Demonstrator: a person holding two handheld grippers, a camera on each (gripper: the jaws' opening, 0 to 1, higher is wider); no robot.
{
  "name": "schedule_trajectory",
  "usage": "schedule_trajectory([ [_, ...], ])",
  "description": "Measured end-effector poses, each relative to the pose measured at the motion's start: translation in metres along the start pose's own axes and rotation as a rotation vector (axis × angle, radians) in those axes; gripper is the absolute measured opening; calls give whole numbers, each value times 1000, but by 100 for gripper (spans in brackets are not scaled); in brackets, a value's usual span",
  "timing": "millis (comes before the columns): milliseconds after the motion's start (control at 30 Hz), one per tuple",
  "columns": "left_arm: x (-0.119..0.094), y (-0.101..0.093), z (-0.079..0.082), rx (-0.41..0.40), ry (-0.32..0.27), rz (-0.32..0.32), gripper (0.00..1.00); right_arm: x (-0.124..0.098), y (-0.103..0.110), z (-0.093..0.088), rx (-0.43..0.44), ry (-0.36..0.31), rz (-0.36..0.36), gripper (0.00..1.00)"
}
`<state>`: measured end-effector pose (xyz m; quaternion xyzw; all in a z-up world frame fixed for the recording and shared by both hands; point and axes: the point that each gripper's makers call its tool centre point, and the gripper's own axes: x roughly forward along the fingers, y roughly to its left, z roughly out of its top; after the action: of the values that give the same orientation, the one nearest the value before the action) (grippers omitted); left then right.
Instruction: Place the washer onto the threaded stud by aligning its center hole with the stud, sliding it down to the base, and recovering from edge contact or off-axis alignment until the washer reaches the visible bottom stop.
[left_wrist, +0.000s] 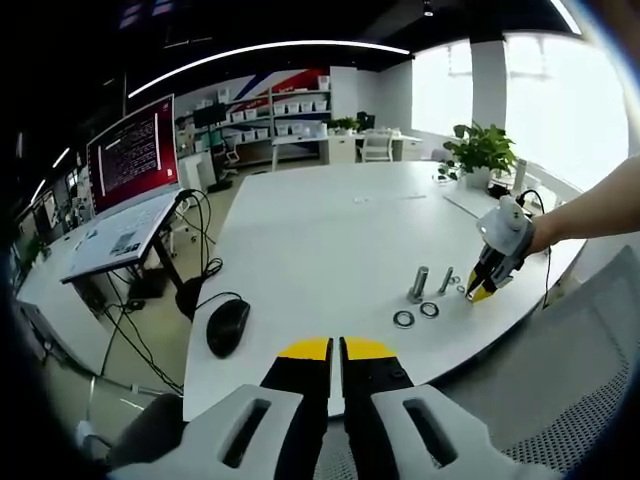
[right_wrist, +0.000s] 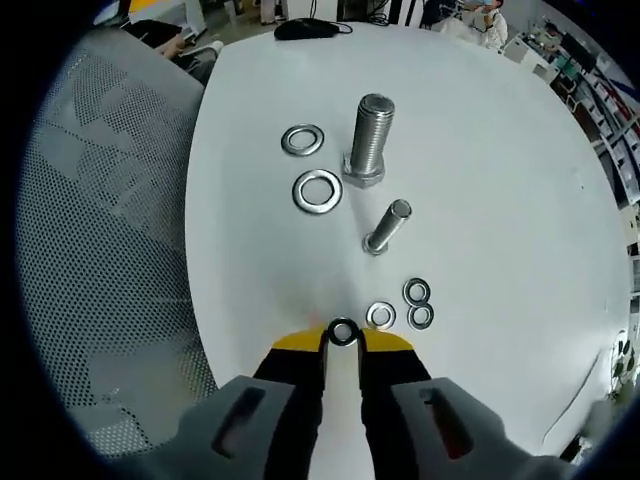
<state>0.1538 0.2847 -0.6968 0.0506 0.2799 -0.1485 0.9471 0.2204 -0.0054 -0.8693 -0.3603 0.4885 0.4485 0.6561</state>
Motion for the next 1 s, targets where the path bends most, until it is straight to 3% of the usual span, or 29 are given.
schedule_trajectory([
  [133,0,0,0,-1,0,1,0,-2,3,-2,-2,14,14,14],
  [600,0,0,1,-4,-7,3,0,-35,-1,11,108,-34,54,14],
  [1000,1,0,2,-6,-9,3,0,-50,-3,37,85,-81,28,14],
])
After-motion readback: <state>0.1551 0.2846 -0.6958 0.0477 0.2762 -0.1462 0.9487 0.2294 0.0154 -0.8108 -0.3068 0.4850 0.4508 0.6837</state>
